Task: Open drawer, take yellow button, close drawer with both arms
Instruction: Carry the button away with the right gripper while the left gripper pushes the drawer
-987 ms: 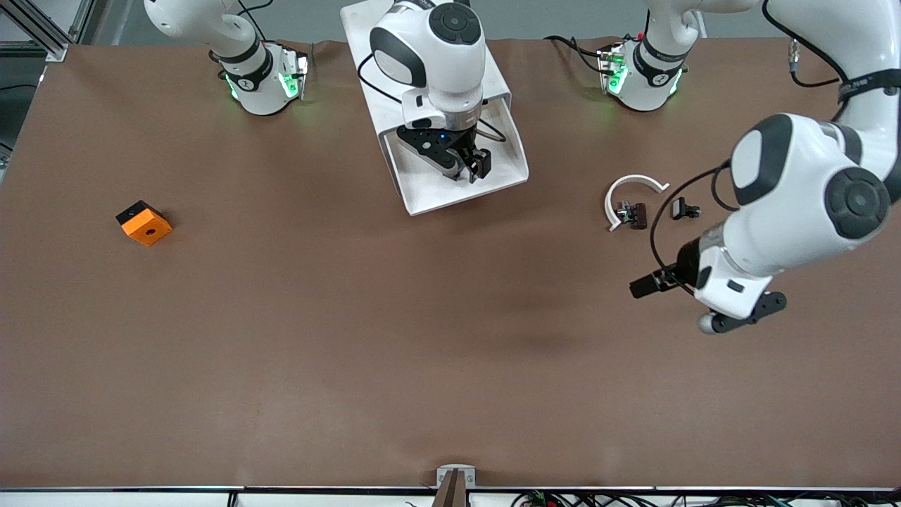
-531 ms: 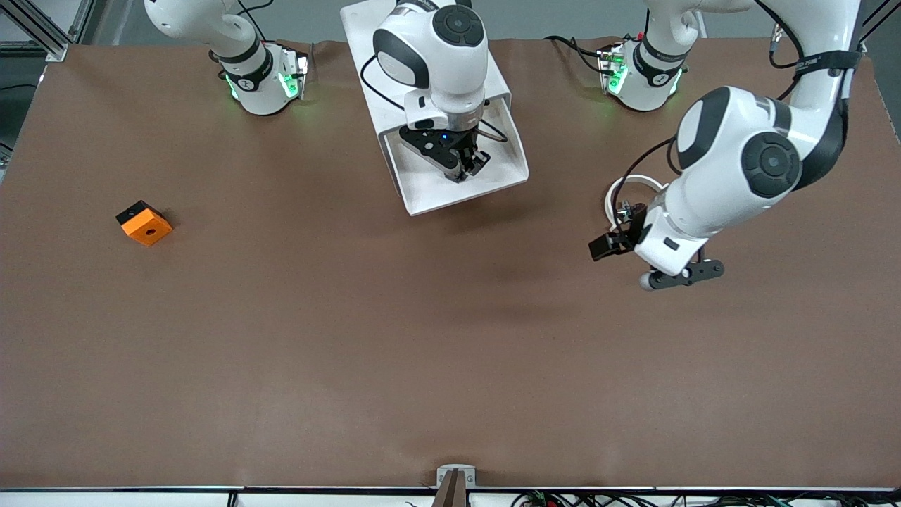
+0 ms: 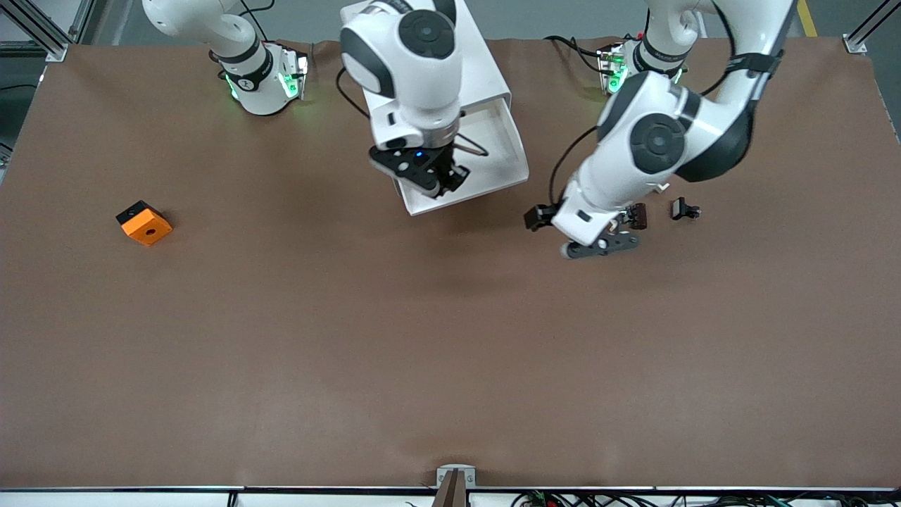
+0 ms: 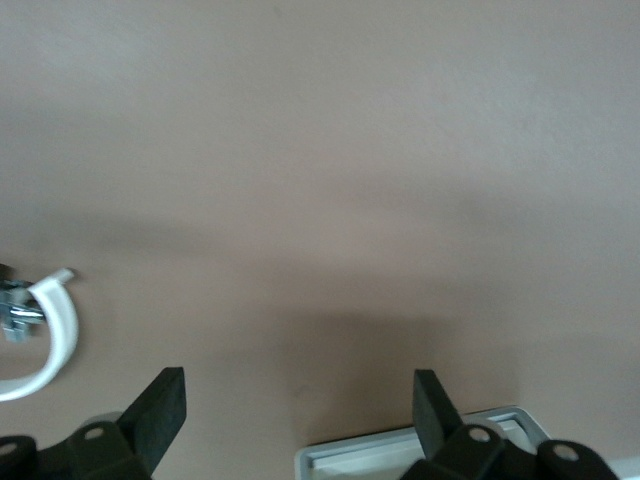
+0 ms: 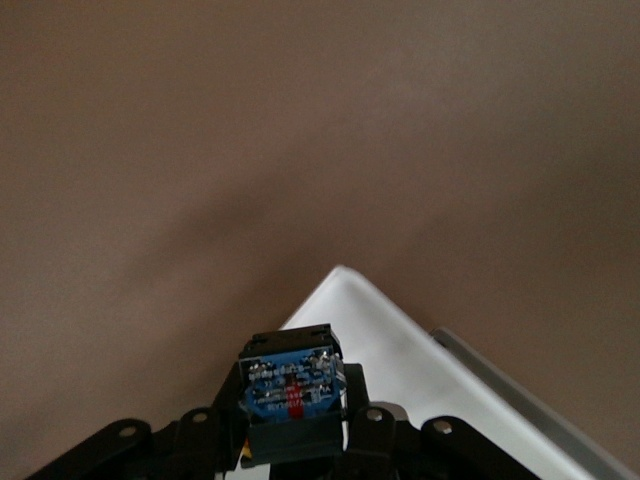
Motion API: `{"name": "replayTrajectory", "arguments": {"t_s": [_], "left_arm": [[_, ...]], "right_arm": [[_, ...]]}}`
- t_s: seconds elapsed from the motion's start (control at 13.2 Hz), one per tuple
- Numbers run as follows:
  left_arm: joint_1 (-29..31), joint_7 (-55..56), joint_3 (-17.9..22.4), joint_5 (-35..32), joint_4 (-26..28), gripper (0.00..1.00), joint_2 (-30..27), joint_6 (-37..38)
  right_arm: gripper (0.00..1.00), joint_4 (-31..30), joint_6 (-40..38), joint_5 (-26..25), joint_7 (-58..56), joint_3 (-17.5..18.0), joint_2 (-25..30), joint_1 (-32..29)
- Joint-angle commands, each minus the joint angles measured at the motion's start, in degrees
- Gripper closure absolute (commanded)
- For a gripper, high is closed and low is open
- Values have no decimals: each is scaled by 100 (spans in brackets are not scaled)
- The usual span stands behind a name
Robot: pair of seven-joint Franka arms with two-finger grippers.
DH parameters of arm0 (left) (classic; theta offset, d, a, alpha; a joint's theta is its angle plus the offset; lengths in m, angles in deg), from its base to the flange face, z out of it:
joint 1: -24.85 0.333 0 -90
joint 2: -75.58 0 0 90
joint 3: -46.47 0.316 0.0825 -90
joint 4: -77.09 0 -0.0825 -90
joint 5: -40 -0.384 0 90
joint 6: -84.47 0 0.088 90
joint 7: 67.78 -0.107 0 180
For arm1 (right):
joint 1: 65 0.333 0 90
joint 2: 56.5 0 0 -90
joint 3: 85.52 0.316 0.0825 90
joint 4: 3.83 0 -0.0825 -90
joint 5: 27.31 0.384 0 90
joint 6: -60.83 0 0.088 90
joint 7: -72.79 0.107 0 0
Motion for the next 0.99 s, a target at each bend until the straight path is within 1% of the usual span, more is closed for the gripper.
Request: {"name": "replayTrajectory", "arguments": {"t_s": [0.0, 0.15, 0.38, 0.46, 0.68, 0.91], "left_arm": [[-334, 298, -5, -165, -7, 0, 365, -463], [-501, 342, -5, -182, 2, 0, 541, -588], [-738, 955, -32, -192, 2, 0, 630, -536], [-783, 1140, -66, -174, 11, 0, 630, -492], [-845, 1510, -400, -104, -7, 0, 674, 8], [-836, 1678, -690, 246, -7, 0, 656, 561]], "right_arm": [[100, 17, -528, 112, -1555, 57, 288, -721], [100, -246, -504, 86, -2567, 48, 446, -1353], [100, -588, -241, 51, -3545, 48, 464, -2110], [100, -816, -5, 51, -3844, 48, 491, -2373], [100, -1852, 1119, 51, -4810, 56, 605, -3120], [100, -2705, 2287, 51, -5479, 57, 561, -3788]]}}
